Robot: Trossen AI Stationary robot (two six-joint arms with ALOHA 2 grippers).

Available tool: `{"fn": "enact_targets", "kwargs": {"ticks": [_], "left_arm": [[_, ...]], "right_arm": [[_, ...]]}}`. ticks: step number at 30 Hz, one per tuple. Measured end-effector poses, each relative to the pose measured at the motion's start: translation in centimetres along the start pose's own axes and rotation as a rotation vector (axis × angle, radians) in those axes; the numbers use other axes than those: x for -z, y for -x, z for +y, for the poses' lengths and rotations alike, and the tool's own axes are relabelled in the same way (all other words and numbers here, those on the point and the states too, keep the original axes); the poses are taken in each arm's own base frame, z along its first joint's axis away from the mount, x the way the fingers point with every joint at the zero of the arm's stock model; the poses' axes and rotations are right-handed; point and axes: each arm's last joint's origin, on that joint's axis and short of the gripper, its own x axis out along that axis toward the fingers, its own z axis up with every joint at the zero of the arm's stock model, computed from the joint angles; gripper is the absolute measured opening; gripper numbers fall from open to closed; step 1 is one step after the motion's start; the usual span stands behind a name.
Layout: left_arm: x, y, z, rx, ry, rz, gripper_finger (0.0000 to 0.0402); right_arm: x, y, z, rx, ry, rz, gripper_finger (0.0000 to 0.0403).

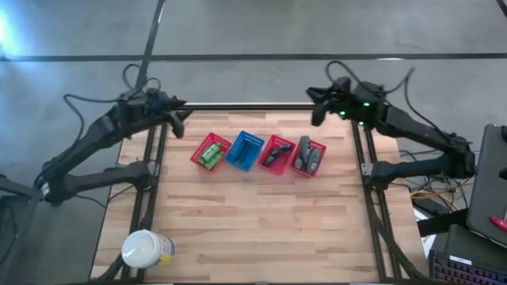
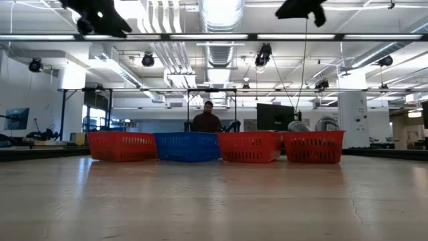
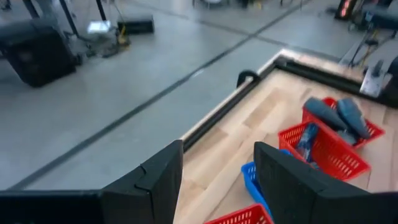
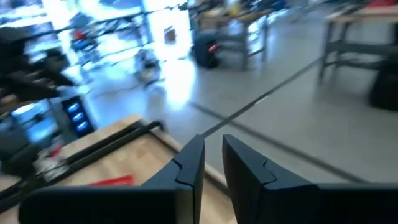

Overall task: Pick & Place Travel size toiletries
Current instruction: Return to Home Position

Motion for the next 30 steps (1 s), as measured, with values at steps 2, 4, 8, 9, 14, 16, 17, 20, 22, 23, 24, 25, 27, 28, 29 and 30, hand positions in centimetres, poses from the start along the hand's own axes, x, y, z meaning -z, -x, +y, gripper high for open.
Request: {"fn": "enact_targets", "kwargs": {"ticks": [2, 4, 8, 9, 14, 16, 17, 20, 22, 23, 24, 25, 27, 28, 29, 30], "left_arm": [[-0.1, 1.4, 0.1, 0.000, 0.007, -0.053, 0.0202], [-0.1, 2.8, 0.2, 0.000, 0.011, -0.101, 0.0202], [0.4, 5.1, 0.4, -0.030, 0.014, -0.178, 0.0202], [0.6, 5.5, 0.5, -0.050, 0.017, -0.192, 0.0202], [1.2, 7.8, 0.9, -0.134, 0.004, -0.263, 0.0202], [2.0, 8.3, 1.0, -0.164, -0.002, -0.229, 0.0202], [2.3, 8.5, 1.1, -0.175, 0.005, -0.220, 0.0202], [3.2, 9.6, 1.3, -0.238, 0.053, -0.206, 0.0202], [3.7, 10.0, 1.5, -0.278, 0.070, -0.183, 0.0202], [4.0, 10.0, 1.5, -0.273, 0.080, -0.161, 0.0202], [4.2, 10.0, 1.4, -0.257, 0.086, -0.145, 0.0202], [4.3, 10.0, 1.4, -0.251, 0.091, -0.139, 0.0202], [4.4, 10.0, 1.4, -0.253, 0.092, -0.129, 0.0202], [4.4, 10.0, 1.4, -0.254, 0.092, -0.130, 0.0202], [4.4, 10.1, 1.4, -0.254, 0.094, -0.132, 0.0202], [4.4, 10.0, 1.4, -0.247, 0.093, -0.130, 0.0202]], "right_arm": [[0.3, 1.2, -0.8, 0.048, -0.005, -0.034, 0.0048], [1.0, 2.3, -1.4, 0.071, -0.011, -0.055, 0.0044], [3.2, 3.9, -2.5, 0.079, -0.019, -0.075, 0.0038], [3.8, 4.3, -2.8, 0.080, -0.025, -0.078, 0.0037], [6.5, 6.0, -3.7, 0.064, -0.081, -0.152, 0.0037], [7.5, 6.7, -4.1, 0.052, -0.100, -0.196, 0.0041], [8.1, 7.0, -4.3, 0.048, -0.106, -0.211, 0.0043], [9.9, 7.7, -4.8, 0.046, -0.121, -0.227, 0.0051], [11.4, 8.0, -5.3, 0.103, -0.122, -0.225, 0.0058], [12.2, 8.0, -5.7, 0.153, -0.119, -0.216, 0.0061], [13.0, 8.0, -5.9, 0.188, -0.115, -0.206, 0.0064], [13.7, 8.0, -6.1, 0.212, -0.113, -0.201, 0.0067], [15.2, 7.9, -6.4, 0.223, -0.103, -0.176, 0.0074], [15.8, 7.8, -6.5, 0.222, -0.099, -0.165, 0.0077], [16.6, 7.7, -6.6, 0.223, -0.093, -0.150, 0.0080], [17.3, 7.5, -6.7, 0.228, -0.087, -0.131, 0.0084]]}}
